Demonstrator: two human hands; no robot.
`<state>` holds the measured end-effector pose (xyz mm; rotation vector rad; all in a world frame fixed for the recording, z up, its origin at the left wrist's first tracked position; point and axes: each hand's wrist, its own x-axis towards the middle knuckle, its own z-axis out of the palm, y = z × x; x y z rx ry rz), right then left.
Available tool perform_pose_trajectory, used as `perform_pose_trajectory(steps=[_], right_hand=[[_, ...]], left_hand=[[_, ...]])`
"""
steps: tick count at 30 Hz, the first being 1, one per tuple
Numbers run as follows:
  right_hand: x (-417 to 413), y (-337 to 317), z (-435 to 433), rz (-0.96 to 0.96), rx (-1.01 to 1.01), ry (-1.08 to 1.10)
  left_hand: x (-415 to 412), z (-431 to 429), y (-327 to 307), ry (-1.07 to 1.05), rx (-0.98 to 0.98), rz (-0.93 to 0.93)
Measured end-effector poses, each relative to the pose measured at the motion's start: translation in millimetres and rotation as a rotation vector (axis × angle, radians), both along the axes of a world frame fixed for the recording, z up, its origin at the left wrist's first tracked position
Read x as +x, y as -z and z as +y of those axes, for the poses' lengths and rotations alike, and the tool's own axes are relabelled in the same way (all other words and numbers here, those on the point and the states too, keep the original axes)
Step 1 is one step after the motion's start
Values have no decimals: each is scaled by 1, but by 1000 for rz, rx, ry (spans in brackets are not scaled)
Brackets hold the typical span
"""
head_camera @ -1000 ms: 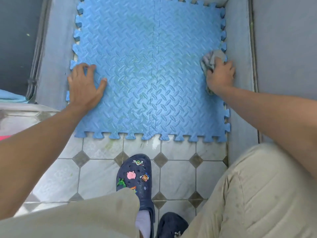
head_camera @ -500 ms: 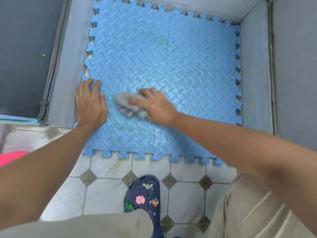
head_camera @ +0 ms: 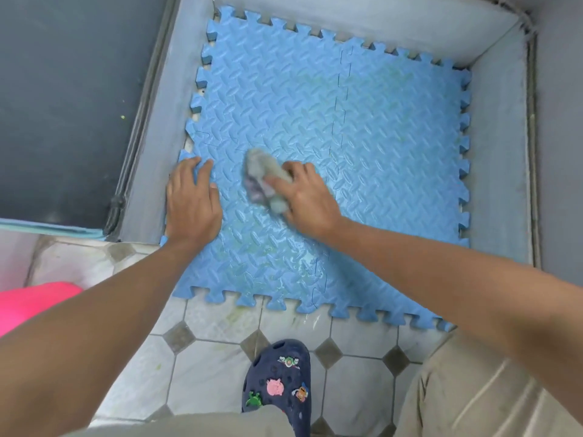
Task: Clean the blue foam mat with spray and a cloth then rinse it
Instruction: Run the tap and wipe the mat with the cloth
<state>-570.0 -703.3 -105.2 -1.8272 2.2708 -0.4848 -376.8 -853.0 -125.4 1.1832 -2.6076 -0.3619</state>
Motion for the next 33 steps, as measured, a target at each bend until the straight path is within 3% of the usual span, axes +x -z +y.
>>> perform_pose_trajectory(steps=[4, 6, 8, 12, 15, 19, 21, 23, 26, 30, 33], right_hand=[[25, 11, 51, 36, 16, -641], [2, 11, 69, 62, 49, -819], [-29, 5, 73, 93, 82, -844], [-81, 2, 58, 35, 93, -399], [-81, -5, 46, -203, 117, -77], [-79, -17, 29, -516, -112, 403], [-89, -18, 24, -524, -193, 715], [-88, -17, 24, -422, -142, 844], [-51, -10, 34, -240, 12, 578], [13, -1, 61, -61, 84, -94], [16, 3, 68, -9, 76, -545]], left_hand=[[-1, 1, 0, -2, 6, 7], [-1, 1, 0, -6, 7, 6], [0, 1, 0, -8, 9, 7], [-1, 1, 0, -14, 7, 4], [-1, 2, 0, -13, 6, 9], [0, 1, 3, -12, -4, 20], [0, 1, 4, -7, -9, 20], [0, 2, 4, -8, -10, 16], [0, 2, 3, -17, -1, 18], [0, 2, 3, -13, -12, 15], [0, 1, 3, -13, -9, 12]])
